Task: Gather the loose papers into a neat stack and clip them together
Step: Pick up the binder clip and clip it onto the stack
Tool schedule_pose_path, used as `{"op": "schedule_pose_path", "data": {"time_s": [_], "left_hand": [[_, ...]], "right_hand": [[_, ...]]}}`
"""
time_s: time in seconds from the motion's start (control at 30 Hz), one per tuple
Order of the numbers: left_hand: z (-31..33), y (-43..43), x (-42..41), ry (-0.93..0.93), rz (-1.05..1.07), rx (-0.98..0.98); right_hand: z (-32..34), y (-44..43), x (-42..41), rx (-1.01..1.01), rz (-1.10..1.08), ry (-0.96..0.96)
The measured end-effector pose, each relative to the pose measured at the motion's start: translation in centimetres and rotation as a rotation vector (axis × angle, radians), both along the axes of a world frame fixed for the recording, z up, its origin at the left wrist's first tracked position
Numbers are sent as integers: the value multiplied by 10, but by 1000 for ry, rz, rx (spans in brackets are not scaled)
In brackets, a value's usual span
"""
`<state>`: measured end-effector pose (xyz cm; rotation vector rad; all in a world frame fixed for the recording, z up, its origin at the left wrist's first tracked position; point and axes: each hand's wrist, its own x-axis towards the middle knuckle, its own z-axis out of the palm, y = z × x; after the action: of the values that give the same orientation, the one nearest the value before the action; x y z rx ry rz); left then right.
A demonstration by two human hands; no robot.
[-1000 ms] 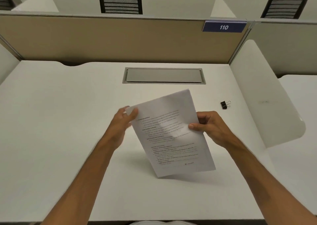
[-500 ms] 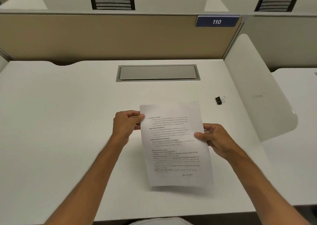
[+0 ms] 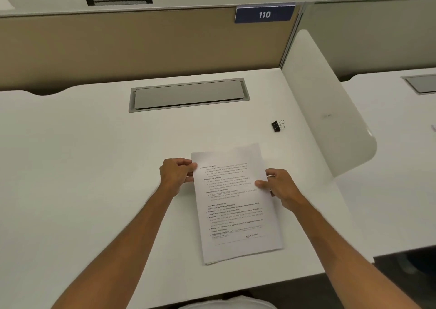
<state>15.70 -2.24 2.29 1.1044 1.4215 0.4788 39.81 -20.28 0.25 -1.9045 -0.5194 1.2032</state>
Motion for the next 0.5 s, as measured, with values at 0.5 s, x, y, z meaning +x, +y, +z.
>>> {"op": "schedule_pose_path", "data": {"time_s": [0.5], "left_hand": [[-15, 5, 85, 101, -68, 27]], "right_hand": [[-16, -2, 78, -156, -52, -166]]}}
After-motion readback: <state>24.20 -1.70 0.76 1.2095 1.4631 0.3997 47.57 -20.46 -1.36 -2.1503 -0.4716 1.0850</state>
